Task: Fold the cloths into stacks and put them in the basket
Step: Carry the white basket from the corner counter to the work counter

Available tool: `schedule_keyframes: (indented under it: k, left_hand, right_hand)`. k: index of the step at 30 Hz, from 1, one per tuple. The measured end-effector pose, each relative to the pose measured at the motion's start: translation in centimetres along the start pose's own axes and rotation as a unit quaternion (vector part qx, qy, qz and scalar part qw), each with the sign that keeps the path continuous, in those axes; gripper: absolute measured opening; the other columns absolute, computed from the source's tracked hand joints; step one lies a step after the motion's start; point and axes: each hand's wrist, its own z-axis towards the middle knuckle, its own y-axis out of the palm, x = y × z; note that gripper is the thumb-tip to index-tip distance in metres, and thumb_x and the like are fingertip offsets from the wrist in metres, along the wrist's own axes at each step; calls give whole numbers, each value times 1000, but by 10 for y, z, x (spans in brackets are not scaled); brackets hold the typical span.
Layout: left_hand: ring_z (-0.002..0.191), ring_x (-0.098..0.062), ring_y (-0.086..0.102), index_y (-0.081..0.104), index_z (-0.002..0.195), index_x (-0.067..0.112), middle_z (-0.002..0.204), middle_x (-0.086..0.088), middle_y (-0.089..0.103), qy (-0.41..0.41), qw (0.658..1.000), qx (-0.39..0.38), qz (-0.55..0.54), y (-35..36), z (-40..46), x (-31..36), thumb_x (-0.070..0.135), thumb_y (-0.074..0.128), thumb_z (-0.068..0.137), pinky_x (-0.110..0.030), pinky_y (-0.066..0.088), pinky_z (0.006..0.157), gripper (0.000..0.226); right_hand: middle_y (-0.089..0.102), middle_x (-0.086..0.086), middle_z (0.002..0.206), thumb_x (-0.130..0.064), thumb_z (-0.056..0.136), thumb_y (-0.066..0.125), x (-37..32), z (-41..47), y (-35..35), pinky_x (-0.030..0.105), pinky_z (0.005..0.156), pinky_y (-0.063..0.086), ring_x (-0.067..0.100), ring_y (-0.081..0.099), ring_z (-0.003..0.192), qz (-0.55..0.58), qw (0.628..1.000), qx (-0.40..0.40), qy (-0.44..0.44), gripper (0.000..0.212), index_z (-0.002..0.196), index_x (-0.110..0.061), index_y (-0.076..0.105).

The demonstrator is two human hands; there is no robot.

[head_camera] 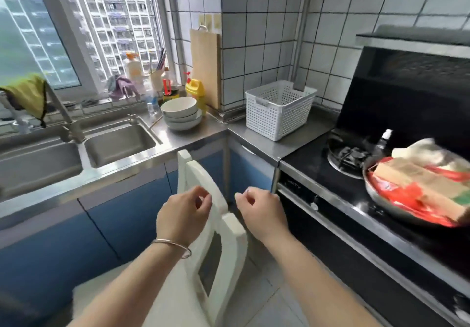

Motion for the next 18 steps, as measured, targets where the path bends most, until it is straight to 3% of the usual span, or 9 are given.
schedule_keyframes:
  k: [4,8,11,15,18]
  left_hand:
    - [76,-19,58,66,90,28,81,4,67,0,1000,8,3,53,56,64,38,50,90,-26,43,64,19]
    - [85,-23,65,65,88,30,88,5,72,-6,1000,10,-3,95,109,97,39,52,88,-31,52,73,17]
    - [85,-24,65,65,88,30,88,5,72,-9,1000,7,-4,116,146,112,40,51,86,-33,53,75,17]
    - [88,-26,64,65,90,29,92,3,72,-11,1000,5,-10,152,210,130,39,51,86,-31,51,74,18]
    - [89,-26,65,66,91,29,94,2,73,8,1000,-9,-14,175,266,144,37,52,86,-32,52,75,18]
  right_hand:
    - [43,-3,51,-36,90,49,45,59,-55,29,57,30,24,43,65,-69,997,5,-15,44,52,-19,36]
    - [65,7,74,-39,90,48,79,114,-77,27,60,30,26,45,68,-116,993,-3,-18,34,62,-20,45]
    - [65,7,73,-39,89,49,95,152,-84,29,59,35,30,52,72,-114,993,-6,-6,34,62,-19,45]
    - [66,9,79,-38,91,48,113,217,-92,28,60,32,24,42,68,-138,990,-11,-19,32,65,-18,48]
    - [68,11,82,-36,91,47,125,273,-95,28,59,33,25,44,67,-129,992,1,-11,31,69,-15,55]
